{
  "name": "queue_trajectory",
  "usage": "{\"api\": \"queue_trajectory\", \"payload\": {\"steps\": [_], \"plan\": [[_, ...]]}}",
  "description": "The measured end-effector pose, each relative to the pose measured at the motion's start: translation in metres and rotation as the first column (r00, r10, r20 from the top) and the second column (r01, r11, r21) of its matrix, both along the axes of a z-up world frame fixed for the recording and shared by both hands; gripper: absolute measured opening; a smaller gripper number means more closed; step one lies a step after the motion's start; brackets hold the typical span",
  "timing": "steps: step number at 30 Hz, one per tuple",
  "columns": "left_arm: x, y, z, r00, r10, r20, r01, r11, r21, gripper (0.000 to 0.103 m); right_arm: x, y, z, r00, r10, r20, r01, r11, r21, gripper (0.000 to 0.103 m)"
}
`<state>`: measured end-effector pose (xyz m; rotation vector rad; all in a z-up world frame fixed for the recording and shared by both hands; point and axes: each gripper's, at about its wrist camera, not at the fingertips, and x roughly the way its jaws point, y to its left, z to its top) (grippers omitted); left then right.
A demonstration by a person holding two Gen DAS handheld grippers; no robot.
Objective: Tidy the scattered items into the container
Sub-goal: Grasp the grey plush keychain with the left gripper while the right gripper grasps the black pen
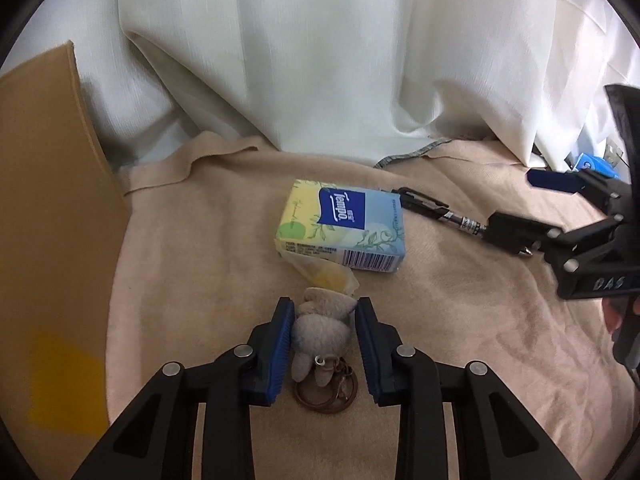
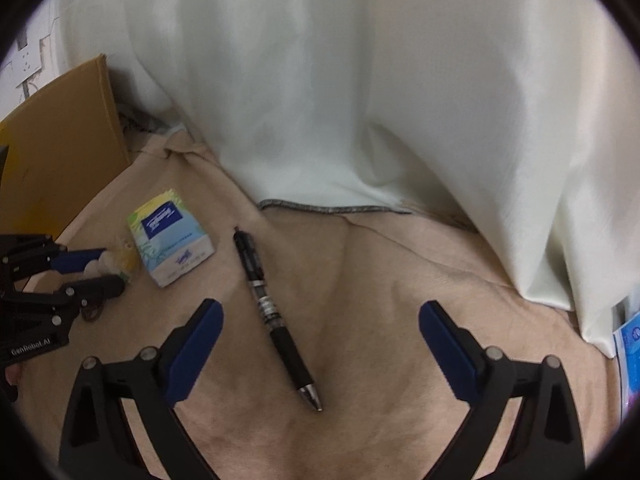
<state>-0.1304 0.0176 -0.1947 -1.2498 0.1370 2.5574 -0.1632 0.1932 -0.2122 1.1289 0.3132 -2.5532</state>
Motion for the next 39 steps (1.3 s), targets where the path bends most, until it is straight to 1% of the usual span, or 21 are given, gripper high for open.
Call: {"api": "queue_trajectory", "payload": {"steps": [1,2,3,4,5,10,12,14,15,16,17,21,25,26,31,32,34,35,37,38,39], "plan": [[0.002,0.000,0.003,1.000,0.000,-0.011,0.000,1.000,-0.003,0.031,0.000,-0.001,-0.002,1.000,0.005,0.004,-0.005,1.000,0.000,0.094],[0.004,0.000,0.005,1.000,0.000,-0.013,0.000,1.000,-0.006,0.031,-0.001,-0.002,-0.004,1.000,0.009,0.012,-0.009,1.000,-0.006,0.088],[0.005,-0.001,0.007,1.000,0.003,-0.014,-0.004,1.000,-0.008,0.031,-0.003,-0.001,-0.006,1.000,0.012,0.027,-0.011,1.000,-0.021,0.083],[0.006,-0.001,0.008,1.000,0.008,-0.016,-0.008,1.000,-0.006,0.031,-0.005,-0.001,-0.009,0.999,0.016,0.044,-0.014,0.999,-0.034,0.076],[0.007,-0.002,0.009,1.000,0.006,-0.015,-0.006,1.000,0.000,0.030,-0.007,-0.002,-0.013,0.998,0.018,0.064,-0.015,0.999,-0.038,0.073],[0.012,-0.004,0.014,1.000,0.015,-0.018,-0.015,1.000,-0.004,0.030,-0.007,-0.007,-0.019,0.997,0.043,0.062,-0.041,0.999,-0.023,0.068],[0.014,-0.005,0.015,1.000,0.016,-0.015,-0.016,1.000,0.003,0.030,-0.008,-0.008,-0.020,0.997,0.048,0.063,-0.047,0.999,-0.023,0.062],[0.015,-0.005,0.013,1.000,0.016,-0.014,-0.017,1.000,-0.010,0.030,-0.008,-0.008,-0.020,0.996,0.059,0.067,-0.056,0.998,-0.035,0.054],[0.015,-0.005,0.012,1.000,0.017,-0.012,-0.017,1.000,-0.015,0.030,-0.008,-0.009,-0.020,0.996,0.064,0.066,-0.062,0.998,-0.033,0.050],[0.014,-0.006,0.011,1.000,0.018,-0.009,-0.018,1.000,-0.017,0.030,-0.007,-0.010,-0.019,0.996,0.069,0.064,-0.068,0.997,-0.027,0.043],[0.013,-0.007,0.009,1.000,0.018,-0.003,-0.018,1.000,-0.018,0.030,-0.005,-0.012,-0.017,0.996,0.073,0.057,-0.073,0.997,-0.013,0.041],[0.011,-0.008,-0.002,1.000,0.017,0.015,-0.017,0.999,-0.029,0.031,-0.001,-0.016,-0.013,0.995,0.094,0.034,-0.094,0.996,-0.008,0.040],[0.013,-0.001,-0.006,1.000,-0.004,-0.007,0.003,0.997,-0.071,0.031,-0.006,-0.019,-0.018,0.993,0.106,0.058,-0.107,0.994,0.006,0.040],[0.013,-0.001,-0.007,1.000,-0.005,-0.011,0.004,0.997,-0.075,0.031,-0.006,-0.020,-0.017,0.993,0.104,0.049,-0.104,0.995,0.003,0.040],[0.010,-0.002,-0.009,1.000,-0.005,-0.011,0.004,0.998,-0.062,0.031,-0.008,-0.016,-0.019,0.993,0.094,0.064,-0.093,0.995,-0.023,0.040],[0.010,-0.002,-0.010,1.000,-0.004,-0.010,0.003,0.998,-0.055,0.031,-0.008,-0.016,-0.018,0.994,0.094,0.062,-0.093,0.995,-0.022,0.030],[0.007,-0.005,-0.009,1.000,0.014,0.011,-0.014,0.999,-0.033,0.030,-0.008,-0.015,-0.018,0.993,0.097,0.061,-0.096,0.995,-0.015,0.017],[0.005,-0.006,-0.008,0.999,0.028,0.023,-0.028,0.999,-0.019,0.028,-0.008,-0.015,-0.018,0.993,0.098,0.060,-0.097,0.995,-0.007,0.016],[0.002,-0.011,-0.006,0.999,0.038,0.026,-0.039,0.999,0.031,0.028,-0.005,-0.013,-0.015,0.992,0.111,0.054,-0.110,0.994,-0.013,0.015],[0.003,-0.011,-0.006,0.999,0.035,0.022,-0.036,0.999,0.035,0.028,-0.003,-0.011,-0.011,0.994,0.103,0.048,-0.102,0.994,-0.026,0.015],[0.003,-0.010,-0.006,0.999,0.034,0.013,-0.035,0.999,0.020,0.028,-0.002,-0.009,-0.007,0.994,0.096,0.045,-0.094,0.995,-0.037,0.015]]}}
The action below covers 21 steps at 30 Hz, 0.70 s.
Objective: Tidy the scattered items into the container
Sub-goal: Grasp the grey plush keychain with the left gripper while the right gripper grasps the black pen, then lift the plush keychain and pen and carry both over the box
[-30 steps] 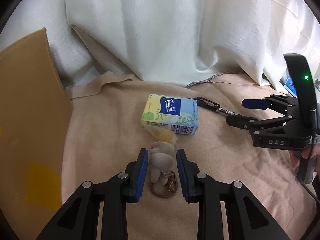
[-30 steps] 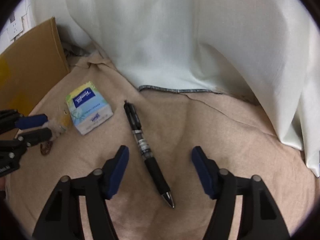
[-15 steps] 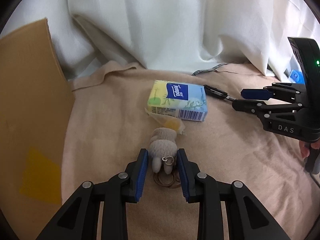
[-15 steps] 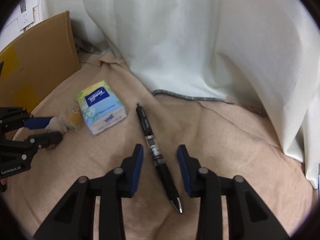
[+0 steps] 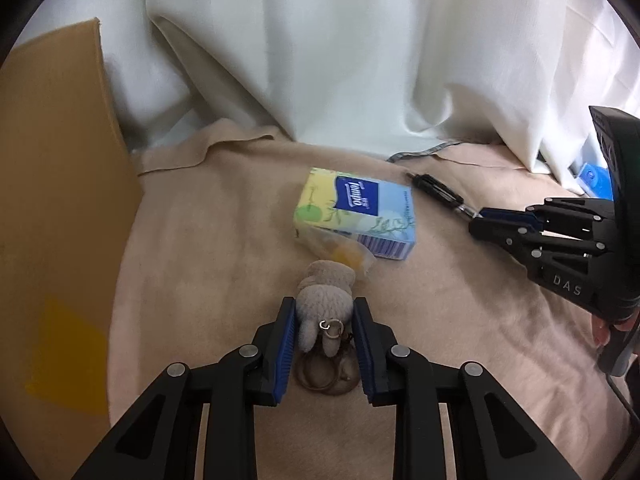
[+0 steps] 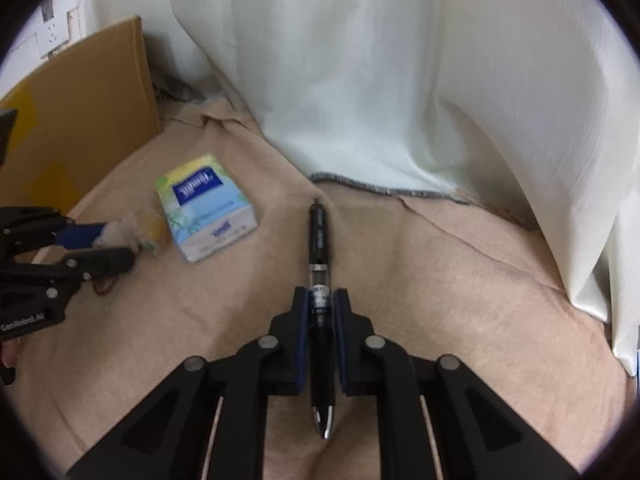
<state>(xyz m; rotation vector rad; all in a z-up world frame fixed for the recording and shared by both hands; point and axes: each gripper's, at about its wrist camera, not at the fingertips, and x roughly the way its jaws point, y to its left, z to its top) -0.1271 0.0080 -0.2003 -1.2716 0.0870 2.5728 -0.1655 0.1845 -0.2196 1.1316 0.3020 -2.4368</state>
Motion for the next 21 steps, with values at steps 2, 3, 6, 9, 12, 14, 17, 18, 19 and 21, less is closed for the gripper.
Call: {"api": "queue_trajectory", "payload": {"steps": [2,3,6,9,12,14,17,18,19,21], "plan": [[0.003,0.001,0.005,1.000,0.001,-0.029,-0.001,1.000,-0.006,0.028,0.002,0.004,0.015,1.000,-0.018,-0.026,0.017,0.999,-0.034,0.014],[0.004,0.000,0.009,0.999,0.009,-0.037,-0.009,1.000,0.007,0.028,0.004,0.008,0.022,0.999,-0.027,-0.035,0.025,0.998,-0.053,0.014],[0.006,-0.007,0.019,0.998,0.026,-0.054,-0.023,0.999,0.049,0.028,0.010,0.017,0.046,0.997,-0.038,-0.068,0.031,0.994,-0.107,0.013],[0.009,-0.009,0.025,0.997,0.040,-0.069,-0.036,0.998,0.055,0.028,0.018,0.022,0.062,0.994,-0.034,-0.102,0.020,0.991,-0.135,0.013],[0.010,-0.009,0.030,0.997,0.044,-0.070,-0.041,0.998,0.049,0.028,0.018,0.024,0.065,0.994,-0.043,-0.097,0.029,0.990,-0.141,0.013],[0.010,-0.008,0.034,0.996,0.049,-0.076,-0.045,0.998,0.046,0.028,0.018,0.023,0.062,0.995,-0.037,-0.088,0.025,0.990,-0.135,0.013],[0.011,-0.006,0.039,0.996,0.054,-0.073,-0.050,0.997,0.054,0.028,0.015,0.003,0.059,0.996,-0.030,-0.084,0.019,0.991,-0.134,0.013],[0.012,-0.006,0.042,0.995,0.056,-0.081,-0.052,0.997,0.055,0.028,0.016,-0.001,0.060,0.996,-0.027,-0.089,0.015,0.991,-0.131,0.013],[0.013,-0.005,0.045,0.995,0.058,-0.085,-0.053,0.997,0.054,0.028,0.019,-0.005,0.062,0.995,-0.026,-0.096,0.013,0.992,-0.129,0.013],[0.014,-0.005,0.051,0.994,0.065,-0.092,-0.059,0.996,0.063,0.028,0.022,-0.007,0.067,0.994,-0.025,-0.108,0.009,0.989,-0.145,0.013]]}}
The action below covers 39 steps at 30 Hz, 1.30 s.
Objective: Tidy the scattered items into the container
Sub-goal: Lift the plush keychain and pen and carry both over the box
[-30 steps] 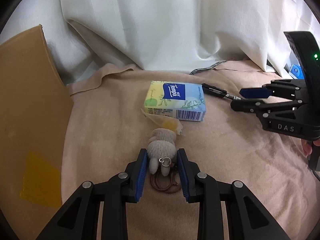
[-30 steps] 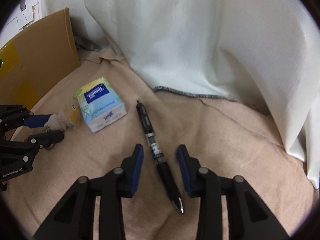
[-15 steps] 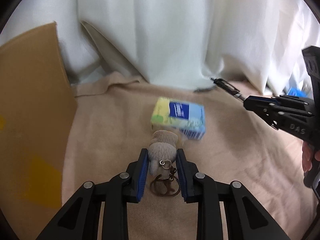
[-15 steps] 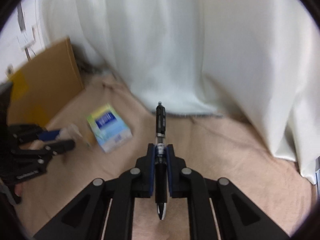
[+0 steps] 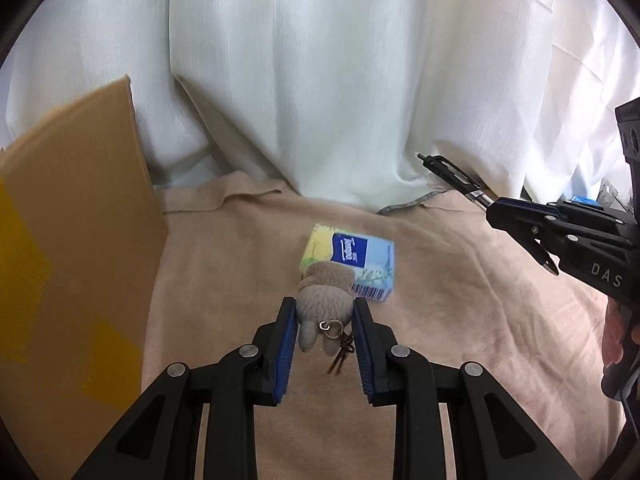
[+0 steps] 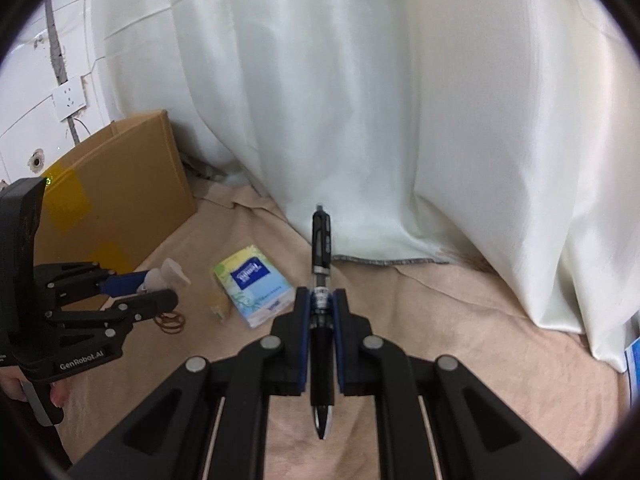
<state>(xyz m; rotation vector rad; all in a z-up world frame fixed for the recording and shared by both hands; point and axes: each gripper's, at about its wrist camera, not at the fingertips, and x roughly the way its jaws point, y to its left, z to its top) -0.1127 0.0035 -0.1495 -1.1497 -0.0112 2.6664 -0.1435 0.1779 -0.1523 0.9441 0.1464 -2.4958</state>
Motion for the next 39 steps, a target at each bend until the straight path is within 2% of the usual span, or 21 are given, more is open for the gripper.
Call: {"api": "queue_trajectory", "payload": {"steps": [7,10,14,19,24,29,31,39], "plan": [[0.013,0.004,0.024,0.999,0.019,-0.044,-0.021,0.999,-0.027,0.028,0.007,-0.002,0.008,1.000,0.008,-0.016,-0.008,1.000,-0.010,0.013],[0.017,0.001,0.034,0.998,0.031,-0.047,-0.032,0.999,-0.006,0.028,0.012,-0.005,0.013,1.000,0.011,-0.026,-0.011,1.000,-0.011,0.013],[0.024,-0.002,0.052,0.997,0.048,-0.055,-0.048,0.999,0.011,0.029,0.027,-0.007,0.035,0.996,0.020,-0.083,-0.022,1.000,-0.021,0.013],[0.047,-0.014,0.106,0.986,0.074,-0.149,-0.074,0.997,0.003,0.029,0.041,-0.016,0.068,0.992,0.026,-0.127,-0.037,0.996,-0.082,0.013],[0.071,-0.040,0.150,0.964,0.113,-0.242,-0.126,0.991,-0.038,0.029,0.043,-0.058,0.096,0.980,0.098,-0.172,-0.112,0.991,-0.073,0.013],[0.090,-0.090,0.173,0.931,0.219,-0.293,-0.247,0.967,-0.061,0.029,0.043,-0.114,0.124,0.956,0.185,-0.229,-0.206,0.976,-0.070,0.013],[0.095,-0.118,0.176,0.911,0.280,-0.303,-0.314,0.947,-0.071,0.029,0.042,-0.138,0.132,0.947,0.215,-0.240,-0.239,0.968,-0.077,0.013],[0.101,-0.218,0.156,0.851,0.468,-0.239,-0.496,0.866,-0.069,0.029,0.042,-0.234,0.129,0.922,0.327,-0.207,-0.348,0.934,-0.075,0.013]]}}
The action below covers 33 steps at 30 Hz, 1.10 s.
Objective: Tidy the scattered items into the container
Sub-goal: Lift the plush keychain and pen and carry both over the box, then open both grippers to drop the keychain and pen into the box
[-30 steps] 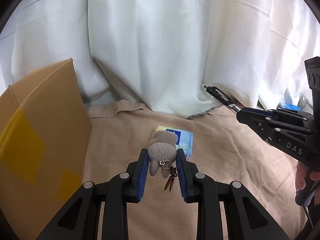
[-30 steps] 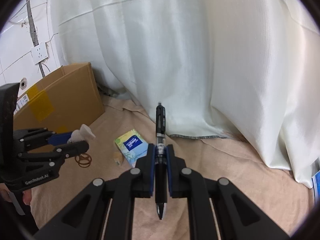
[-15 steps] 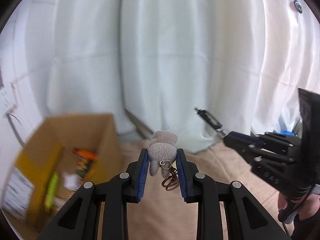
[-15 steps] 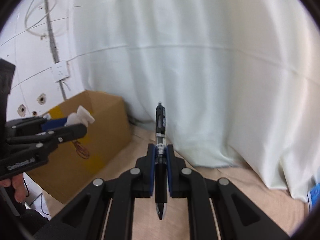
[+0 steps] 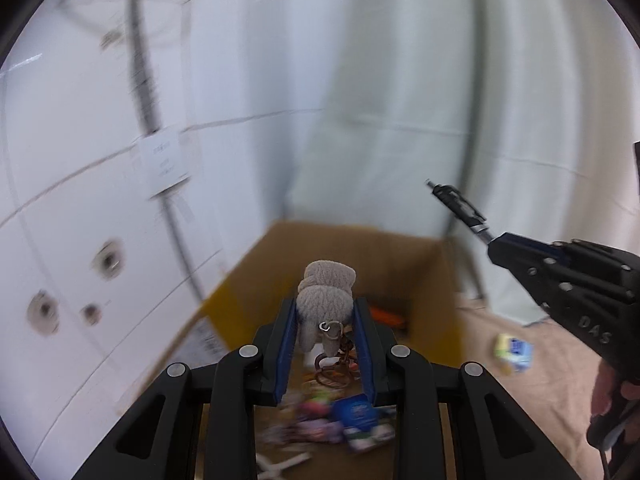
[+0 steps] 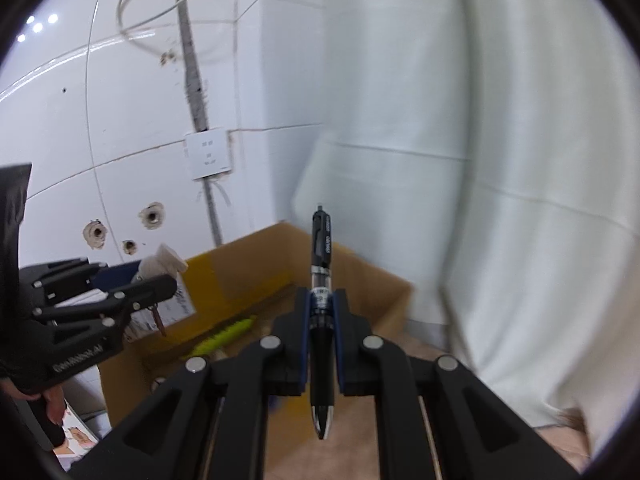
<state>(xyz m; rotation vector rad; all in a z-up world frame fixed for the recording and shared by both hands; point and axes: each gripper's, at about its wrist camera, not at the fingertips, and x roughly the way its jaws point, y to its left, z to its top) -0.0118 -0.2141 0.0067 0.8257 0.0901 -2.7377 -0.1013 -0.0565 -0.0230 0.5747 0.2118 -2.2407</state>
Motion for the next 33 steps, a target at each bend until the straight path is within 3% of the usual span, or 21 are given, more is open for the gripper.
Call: {"api": "queue_trajectory", "payload": {"steps": [8,19,21,23,24,33], "plan": [[-0.001,-0.034,-0.045,0.995,-0.002,0.098,-0.004,0.998,0.065,0.029,-0.007,-0.051,-0.031,0.994,0.019,0.106,-0.027,0.997,0.075,0.013],[-0.007,-0.040,-0.066,0.989,-0.020,0.143,0.006,0.995,0.101,0.029,-0.021,-0.068,-0.047,0.982,-0.009,0.191,-0.015,0.992,0.123,0.014],[-0.008,-0.040,-0.068,0.989,-0.025,0.146,0.010,0.994,0.105,0.029,-0.020,-0.069,-0.049,0.984,-0.020,0.179,-0.007,0.989,0.151,0.022],[-0.010,-0.038,-0.070,0.988,-0.030,0.154,0.014,0.995,0.103,0.029,-0.021,-0.065,-0.049,0.984,-0.043,0.172,0.017,0.988,0.151,0.065],[-0.010,-0.037,-0.071,0.987,-0.033,0.159,0.017,0.995,0.101,0.029,-0.021,-0.062,-0.048,0.984,-0.049,0.170,0.025,0.990,0.139,0.071],[-0.010,-0.034,-0.070,0.986,-0.038,0.159,0.022,0.995,0.102,0.029,-0.028,-0.031,-0.030,0.977,-0.117,0.181,0.110,0.993,0.044,0.083]]}}
